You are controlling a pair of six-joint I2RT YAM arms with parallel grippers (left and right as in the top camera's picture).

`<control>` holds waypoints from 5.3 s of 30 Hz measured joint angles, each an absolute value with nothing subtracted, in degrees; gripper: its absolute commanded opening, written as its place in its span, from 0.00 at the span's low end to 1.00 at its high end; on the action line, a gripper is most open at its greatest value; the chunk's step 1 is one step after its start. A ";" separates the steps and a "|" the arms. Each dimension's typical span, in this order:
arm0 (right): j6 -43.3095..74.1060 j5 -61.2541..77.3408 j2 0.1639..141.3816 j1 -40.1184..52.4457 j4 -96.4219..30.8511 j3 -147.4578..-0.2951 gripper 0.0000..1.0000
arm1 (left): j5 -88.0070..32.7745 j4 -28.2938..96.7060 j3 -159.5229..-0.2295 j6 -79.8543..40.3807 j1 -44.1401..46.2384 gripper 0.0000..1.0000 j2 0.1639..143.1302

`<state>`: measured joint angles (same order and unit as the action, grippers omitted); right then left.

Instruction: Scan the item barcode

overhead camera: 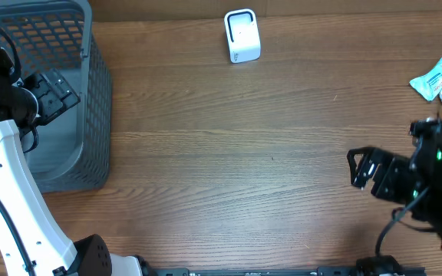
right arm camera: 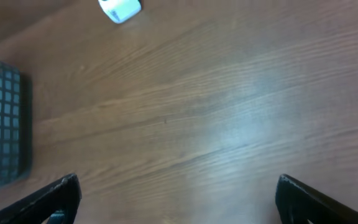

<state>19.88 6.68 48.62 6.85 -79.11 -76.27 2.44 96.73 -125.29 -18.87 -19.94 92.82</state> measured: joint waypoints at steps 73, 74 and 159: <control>8.95 10.09 0.84 -1.50 -4.14 -1.06 1.00 | 2.46 96.68 -125.29 -18.85 -19.94 1.00 92.82; 8.95 10.04 0.84 -1.61 -4.12 -1.06 1.00 | 2.46 96.68 -125.29 -18.85 -19.94 1.00 92.82; 4.38 2.09 0.84 -7.09 -5.17 -1.06 1.00 | 2.46 96.68 -125.29 -18.85 -19.94 1.00 92.82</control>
